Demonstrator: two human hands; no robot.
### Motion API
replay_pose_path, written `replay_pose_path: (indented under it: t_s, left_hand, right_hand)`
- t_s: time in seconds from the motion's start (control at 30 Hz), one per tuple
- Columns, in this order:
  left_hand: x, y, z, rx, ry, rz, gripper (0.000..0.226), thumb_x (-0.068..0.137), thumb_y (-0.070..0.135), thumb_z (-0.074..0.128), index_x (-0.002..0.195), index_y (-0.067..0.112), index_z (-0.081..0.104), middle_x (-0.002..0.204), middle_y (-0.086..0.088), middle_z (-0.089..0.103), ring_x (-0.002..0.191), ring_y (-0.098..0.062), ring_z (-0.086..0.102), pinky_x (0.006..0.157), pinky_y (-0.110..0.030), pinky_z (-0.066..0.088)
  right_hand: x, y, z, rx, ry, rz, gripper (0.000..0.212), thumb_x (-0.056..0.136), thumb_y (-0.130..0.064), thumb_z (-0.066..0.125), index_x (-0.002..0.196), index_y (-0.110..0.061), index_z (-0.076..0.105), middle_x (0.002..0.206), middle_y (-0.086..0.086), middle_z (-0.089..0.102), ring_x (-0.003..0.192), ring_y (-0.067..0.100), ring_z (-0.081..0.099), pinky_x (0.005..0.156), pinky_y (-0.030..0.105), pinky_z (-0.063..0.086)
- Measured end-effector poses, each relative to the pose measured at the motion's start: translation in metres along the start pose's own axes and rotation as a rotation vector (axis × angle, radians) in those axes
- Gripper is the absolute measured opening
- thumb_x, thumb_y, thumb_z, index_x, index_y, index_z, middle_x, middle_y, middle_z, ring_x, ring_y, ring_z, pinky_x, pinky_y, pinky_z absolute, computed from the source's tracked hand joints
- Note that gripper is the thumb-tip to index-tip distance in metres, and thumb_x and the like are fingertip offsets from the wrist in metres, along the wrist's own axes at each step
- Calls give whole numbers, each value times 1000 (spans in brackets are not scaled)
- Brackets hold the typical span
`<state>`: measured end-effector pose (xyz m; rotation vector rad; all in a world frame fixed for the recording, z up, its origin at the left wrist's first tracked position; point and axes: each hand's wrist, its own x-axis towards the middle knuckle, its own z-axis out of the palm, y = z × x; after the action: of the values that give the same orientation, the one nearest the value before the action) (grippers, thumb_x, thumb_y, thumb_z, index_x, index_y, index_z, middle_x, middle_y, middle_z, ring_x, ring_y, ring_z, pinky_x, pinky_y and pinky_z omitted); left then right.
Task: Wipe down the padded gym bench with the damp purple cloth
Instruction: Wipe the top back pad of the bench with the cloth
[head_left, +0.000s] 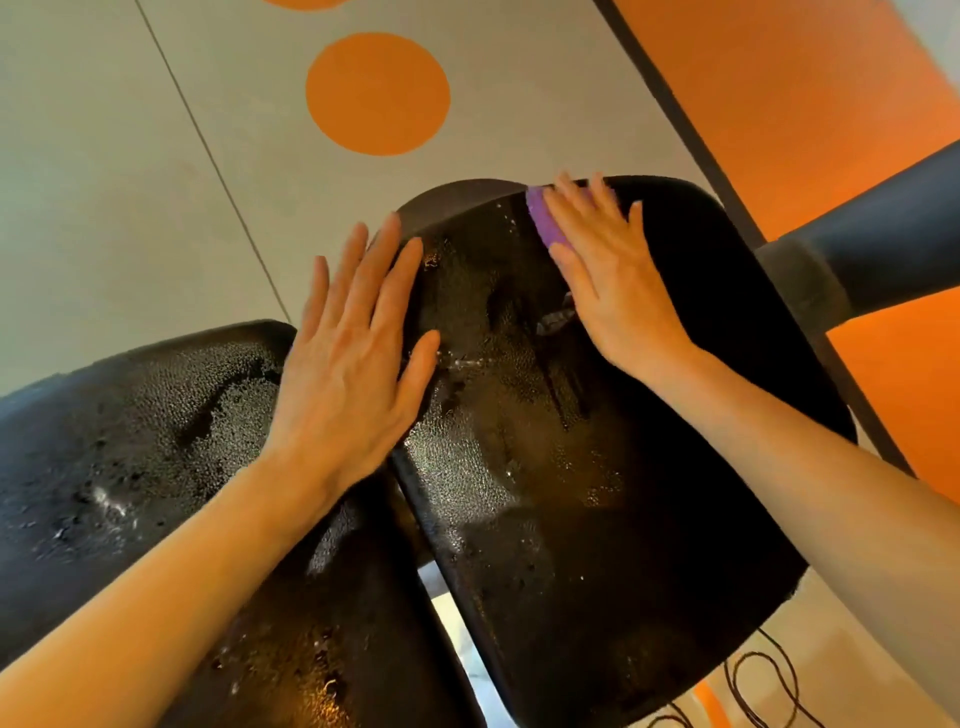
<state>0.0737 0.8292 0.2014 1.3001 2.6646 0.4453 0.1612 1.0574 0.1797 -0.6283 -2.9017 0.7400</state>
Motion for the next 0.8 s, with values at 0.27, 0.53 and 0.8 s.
replay_pose_path:
  t_s: [0.27,0.53,0.8]
  left_hand:
    - [-37,-39,2,86,-85,-77,65,103,49,21,158,18,5,165,-2,8,154,-19,5,126,-42,3]
    - [-38,-38,5,118,-56,-73,65,102,47,23,158,16,9,165,-4,15,153,-20,14,126,-40,2]
    - [-37,-37,5,124,-40,-84,65,103,47,23,158,16,10,164,-4,17,152,-19,18,126,-42,5]
  right_hand:
    - [20,-10,-2,-20,-75,-91,47,105,-21,34,150,-16,26,160,1,22,150,16,11,124,35,8]
    - [8,-87,43,53,-35,-288,42,97,-10,45,138,-5,47,147,13,44,142,30,33,120,45,21]
    - [18,-57,22,26,127,97,42,101,-13,39,142,-8,41,154,11,34,147,27,22,122,45,16]
